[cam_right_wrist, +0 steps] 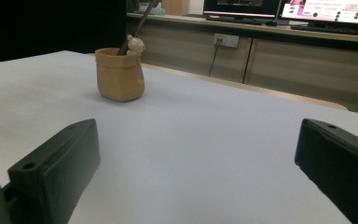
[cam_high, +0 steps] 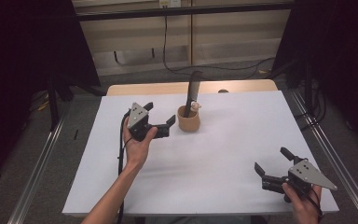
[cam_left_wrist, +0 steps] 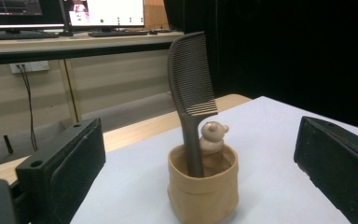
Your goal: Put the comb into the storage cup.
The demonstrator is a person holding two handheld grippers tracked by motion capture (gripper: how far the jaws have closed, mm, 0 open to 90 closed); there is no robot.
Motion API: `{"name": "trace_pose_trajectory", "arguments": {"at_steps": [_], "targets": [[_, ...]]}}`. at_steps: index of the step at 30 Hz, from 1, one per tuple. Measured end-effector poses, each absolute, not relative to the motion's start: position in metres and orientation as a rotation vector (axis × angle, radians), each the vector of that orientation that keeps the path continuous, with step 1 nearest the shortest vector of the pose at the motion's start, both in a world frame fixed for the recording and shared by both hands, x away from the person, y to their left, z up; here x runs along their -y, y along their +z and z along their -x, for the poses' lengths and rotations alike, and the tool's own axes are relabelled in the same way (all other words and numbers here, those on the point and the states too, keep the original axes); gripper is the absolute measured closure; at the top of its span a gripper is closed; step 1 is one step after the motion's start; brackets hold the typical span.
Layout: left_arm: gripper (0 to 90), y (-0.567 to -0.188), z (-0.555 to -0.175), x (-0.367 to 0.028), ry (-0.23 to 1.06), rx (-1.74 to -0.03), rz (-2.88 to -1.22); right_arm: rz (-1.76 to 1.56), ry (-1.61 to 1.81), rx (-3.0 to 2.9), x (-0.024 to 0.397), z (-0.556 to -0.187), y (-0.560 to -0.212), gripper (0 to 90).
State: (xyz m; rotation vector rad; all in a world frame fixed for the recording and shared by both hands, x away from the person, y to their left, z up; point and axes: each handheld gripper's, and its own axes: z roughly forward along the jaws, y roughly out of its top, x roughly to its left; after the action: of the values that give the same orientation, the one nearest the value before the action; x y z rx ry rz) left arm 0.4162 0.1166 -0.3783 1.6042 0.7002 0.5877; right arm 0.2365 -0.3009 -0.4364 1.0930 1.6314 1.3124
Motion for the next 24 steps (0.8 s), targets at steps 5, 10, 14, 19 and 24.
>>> {"name": "trace_pose_trajectory", "arguments": {"at_steps": [5,10,14,19,24], "targets": [[2.4,-0.383,-0.405,-0.124,0.603,-0.699,-1.599,-1.084,1.311,-1.627,0.301,-0.236,-0.436,0.0],[3.0,-0.388,-0.397,-0.132,0.613,-0.703,-1.607,-1.097,1.31,-1.619,0.301,-0.236,-0.436,0.0],[3.4,-0.391,-0.392,-0.14,0.615,-0.716,-1.604,-1.099,1.314,-1.61,0.301,-0.236,-0.436,0.0],[3.7,-0.398,-0.382,-0.153,0.634,-0.755,-1.589,-1.089,1.308,-1.617,0.301,-0.236,-0.436,0.0],[3.9,-0.4,-0.375,-0.163,0.646,-0.792,-1.582,-1.086,1.308,-1.626,0.301,-0.236,-0.436,0.0]]}}
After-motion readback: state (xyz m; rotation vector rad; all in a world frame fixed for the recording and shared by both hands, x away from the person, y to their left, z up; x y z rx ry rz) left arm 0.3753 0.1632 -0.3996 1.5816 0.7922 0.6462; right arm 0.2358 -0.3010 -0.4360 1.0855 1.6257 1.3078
